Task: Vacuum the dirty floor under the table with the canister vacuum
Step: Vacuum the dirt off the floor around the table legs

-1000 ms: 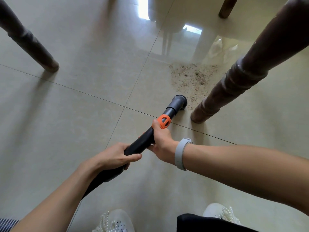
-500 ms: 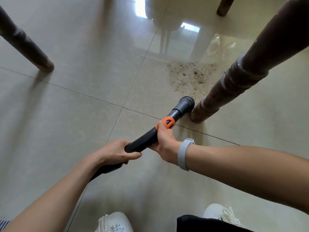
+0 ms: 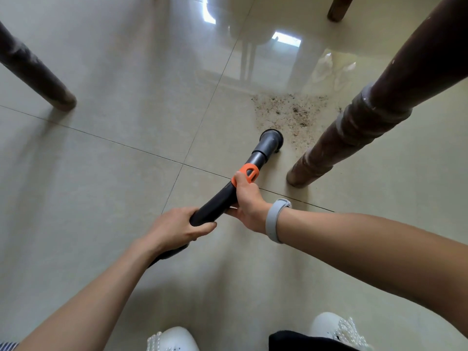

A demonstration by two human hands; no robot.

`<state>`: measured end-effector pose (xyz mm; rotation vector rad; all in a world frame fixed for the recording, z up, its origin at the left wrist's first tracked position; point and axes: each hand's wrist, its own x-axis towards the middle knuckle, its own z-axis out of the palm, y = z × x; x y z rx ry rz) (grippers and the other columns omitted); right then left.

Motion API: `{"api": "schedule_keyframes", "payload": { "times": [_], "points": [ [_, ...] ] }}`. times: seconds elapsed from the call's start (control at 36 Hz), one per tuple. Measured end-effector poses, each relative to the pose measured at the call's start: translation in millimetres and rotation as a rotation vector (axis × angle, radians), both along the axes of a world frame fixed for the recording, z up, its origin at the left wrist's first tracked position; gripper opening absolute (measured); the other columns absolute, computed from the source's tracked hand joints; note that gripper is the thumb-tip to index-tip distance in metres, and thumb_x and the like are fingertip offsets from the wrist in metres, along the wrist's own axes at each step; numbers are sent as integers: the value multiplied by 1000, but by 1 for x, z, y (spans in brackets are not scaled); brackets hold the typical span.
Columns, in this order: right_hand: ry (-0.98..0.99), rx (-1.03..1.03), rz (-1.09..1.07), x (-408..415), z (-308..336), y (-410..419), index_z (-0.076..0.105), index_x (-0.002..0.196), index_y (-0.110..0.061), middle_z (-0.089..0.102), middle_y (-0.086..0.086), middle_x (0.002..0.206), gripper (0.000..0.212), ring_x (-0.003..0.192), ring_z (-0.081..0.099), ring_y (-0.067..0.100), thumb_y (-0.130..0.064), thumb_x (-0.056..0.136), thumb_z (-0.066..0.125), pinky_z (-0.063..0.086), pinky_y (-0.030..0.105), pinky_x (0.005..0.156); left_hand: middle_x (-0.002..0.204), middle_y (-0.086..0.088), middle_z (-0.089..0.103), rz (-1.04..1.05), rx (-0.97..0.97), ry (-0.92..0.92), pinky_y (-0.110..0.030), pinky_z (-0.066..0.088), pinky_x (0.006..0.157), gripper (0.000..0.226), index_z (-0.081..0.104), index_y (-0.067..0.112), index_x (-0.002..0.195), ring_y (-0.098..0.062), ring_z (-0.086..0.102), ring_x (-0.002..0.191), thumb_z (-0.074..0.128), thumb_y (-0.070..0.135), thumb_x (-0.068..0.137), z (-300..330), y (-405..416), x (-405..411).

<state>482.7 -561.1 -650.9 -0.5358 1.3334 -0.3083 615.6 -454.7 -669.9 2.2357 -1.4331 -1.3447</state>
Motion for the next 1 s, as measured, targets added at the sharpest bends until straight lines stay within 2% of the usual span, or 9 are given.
{"api": "schedule_keyframes", "payload": {
  "times": [0.06,0.19,0.31,0.47,0.56,0.67,0.78,0.86,1.0],
  "points": [
    [3,-7,21,5,-1,-1,44,86,-13,54,9,91,19,88,57,25,-29,96,41,52,34,63,61,17,64,5,-5,-30,-28,46,60,28,59,32,82,-5,59,49,56,59,75,-1,0,3],
    [5,-14,75,15,-3,-8,45,94,-11,55,8,93,20,90,59,24,-31,96,41,53,34,66,62,9,65,55,-62,-136,-31,48,62,32,58,33,77,-11,62,61,55,64,77,-5,6,7],
    [13,-32,122,24,-4,-15,42,106,-8,53,9,95,23,96,57,26,-30,97,41,54,36,71,58,6,58,115,-127,-257,-29,37,53,37,51,29,70,-16,58,63,56,63,82,-7,9,3],
    [38,-46,162,38,-7,-21,41,109,-8,53,6,89,26,90,58,24,-31,96,42,54,33,67,64,5,57,204,-155,-328,-29,38,56,53,51,21,77,-20,57,68,38,72,68,-14,13,4],
    [50,-66,186,44,-10,-25,43,113,-7,54,7,92,30,85,58,22,-31,95,42,53,31,62,64,3,58,223,-164,-329,-31,41,59,54,52,20,79,-22,58,69,40,72,69,-16,13,5],
    [79,-95,169,51,-12,-31,44,118,-7,54,9,98,35,87,57,23,-32,94,42,53,31,59,62,2,55,237,-150,-337,-32,36,54,47,48,19,75,-27,57,68,54,65,82,-15,6,6],
    [127,-120,136,62,-8,-47,43,116,-9,52,9,102,33,78,53,19,-32,93,42,52,34,62,65,0,59,240,-147,-323,-33,40,57,45,53,20,77,-27,58,70,50,65,84,-8,-14,9],
    [139,-138,133,69,-4,-62,42,110,-10,52,9,101,26,82,54,22,-30,93,43,51,36,63,65,1,61,266,-156,-289,-33,41,59,44,50,24,73,-26,59,71,48,66,86,-5,-29,12],
    [202,-198,86,81,-8,-82,45,110,-9,56,10,102,35,96,60,30,-37,89,48,53,47,87,68,2,59,274,-159,-346,-32,39,59,49,49,24,78,-26,58,73,39,71,84,-4,-51,9]
  ]
}}
